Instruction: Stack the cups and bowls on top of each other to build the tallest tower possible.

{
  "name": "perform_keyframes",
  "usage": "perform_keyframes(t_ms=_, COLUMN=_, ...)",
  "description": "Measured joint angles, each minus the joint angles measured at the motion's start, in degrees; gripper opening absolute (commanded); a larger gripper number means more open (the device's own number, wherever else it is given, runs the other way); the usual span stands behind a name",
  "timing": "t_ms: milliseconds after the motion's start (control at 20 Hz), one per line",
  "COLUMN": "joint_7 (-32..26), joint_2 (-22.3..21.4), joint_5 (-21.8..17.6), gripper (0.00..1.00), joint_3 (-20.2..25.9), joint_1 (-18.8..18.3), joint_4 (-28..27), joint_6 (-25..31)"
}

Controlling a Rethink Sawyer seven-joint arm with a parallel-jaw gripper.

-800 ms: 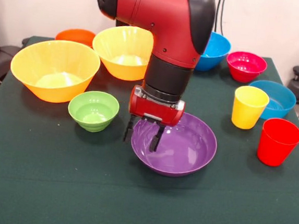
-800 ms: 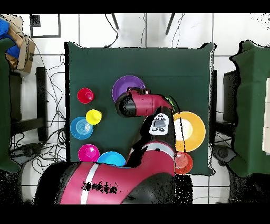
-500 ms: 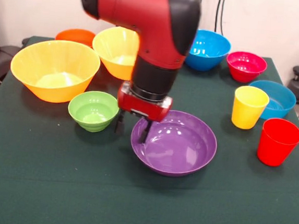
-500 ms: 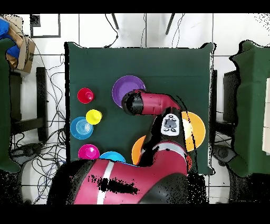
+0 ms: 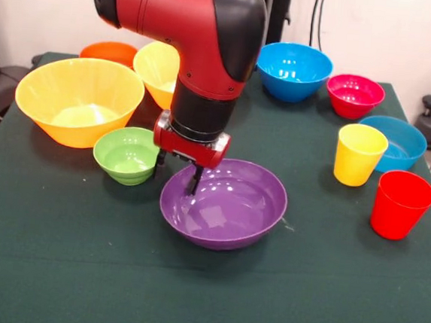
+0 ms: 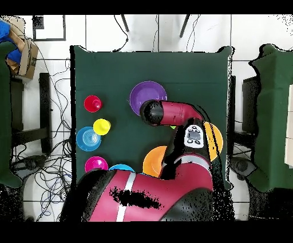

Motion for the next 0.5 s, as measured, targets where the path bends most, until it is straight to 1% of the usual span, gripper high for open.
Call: perform_keyframes(t_ms=500, joint_7=0.0, joint_2=0.84, joint_5=0.0, gripper=1.0, joint_3=0.0, joint_1=0.15, joint_4=-2.08, joint_6=0.0)
